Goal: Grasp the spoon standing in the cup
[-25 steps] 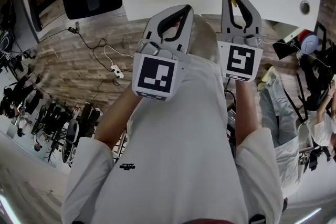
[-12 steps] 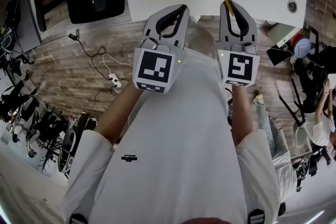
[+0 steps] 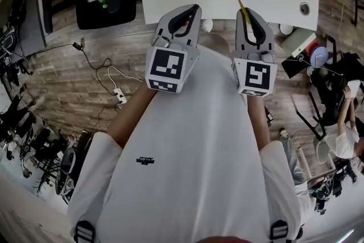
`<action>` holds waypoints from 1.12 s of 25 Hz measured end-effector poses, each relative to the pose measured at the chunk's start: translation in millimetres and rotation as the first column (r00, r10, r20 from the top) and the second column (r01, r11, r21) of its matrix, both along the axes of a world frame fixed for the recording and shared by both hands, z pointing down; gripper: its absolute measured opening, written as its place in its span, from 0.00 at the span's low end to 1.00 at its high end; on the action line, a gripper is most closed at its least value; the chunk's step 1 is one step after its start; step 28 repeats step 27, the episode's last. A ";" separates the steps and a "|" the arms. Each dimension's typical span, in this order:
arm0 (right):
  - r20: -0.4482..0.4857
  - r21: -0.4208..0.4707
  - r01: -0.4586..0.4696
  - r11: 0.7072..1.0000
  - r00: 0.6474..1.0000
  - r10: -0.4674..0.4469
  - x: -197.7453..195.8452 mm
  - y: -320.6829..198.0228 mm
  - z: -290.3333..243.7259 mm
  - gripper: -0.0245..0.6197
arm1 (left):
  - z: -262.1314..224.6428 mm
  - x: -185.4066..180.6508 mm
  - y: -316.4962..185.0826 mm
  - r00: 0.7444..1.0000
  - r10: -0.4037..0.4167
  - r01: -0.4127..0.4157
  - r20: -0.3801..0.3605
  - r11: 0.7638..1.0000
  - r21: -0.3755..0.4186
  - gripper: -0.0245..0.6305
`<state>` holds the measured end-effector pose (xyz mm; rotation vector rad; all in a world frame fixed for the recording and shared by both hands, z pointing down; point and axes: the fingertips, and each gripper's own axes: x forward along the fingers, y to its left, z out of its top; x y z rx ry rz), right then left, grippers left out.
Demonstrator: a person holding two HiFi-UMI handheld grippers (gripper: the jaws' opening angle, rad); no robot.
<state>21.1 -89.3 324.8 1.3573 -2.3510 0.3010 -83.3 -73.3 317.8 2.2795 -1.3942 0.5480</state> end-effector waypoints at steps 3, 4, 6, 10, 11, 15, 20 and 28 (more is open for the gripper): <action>0.009 0.016 -0.005 1.000 1.000 0.005 0.4 3.3 -11.0 0.10 | -8.2 -3.7 0.5 1.000 -0.014 0.014 -0.007 1.000 0.021 0.03; 0.014 0.022 -0.005 1.000 1.000 0.005 0.0 3.6 -13.3 0.10 | -10.4 -5.5 0.1 1.000 -0.020 0.020 -0.009 0.999 0.028 0.03; 0.011 0.033 -0.003 0.999 1.000 0.003 -0.8 2.7 -17.7 0.10 | -14.0 -8.3 -1.7 0.999 -0.028 0.029 -0.015 0.999 0.042 0.03; 0.003 0.047 0.004 0.999 1.000 -0.004 -1.7 3.3 -26.8 0.10 | -20.6 -11.3 -1.3 0.999 -0.037 0.038 -0.022 0.997 0.060 0.03; 0.006 0.050 0.003 0.999 1.000 -0.004 -1.6 4.4 -28.3 0.10 | -22.5 -11.6 -0.5 0.999 -0.038 0.040 -0.022 0.997 0.064 0.03; 0.007 0.058 0.006 0.998 1.000 -0.006 -0.6 9.1 -32.3 0.10 | -29.9 -11.5 4.1 0.999 -0.044 0.046 -0.028 0.996 0.081 0.03; 0.012 0.059 0.004 0.998 1.000 -0.004 0.4 16.5 -31.2 0.10 | -31.2 -11.3 10.1 0.999 -0.035 0.038 -0.027 0.996 0.084 0.03; 0.005 0.055 -0.002 0.998 1.000 0.002 3.8 19.8 -33.0 0.10 | -32.9 -12.8 14.3 0.999 -0.042 0.044 -0.027 0.995 0.088 0.03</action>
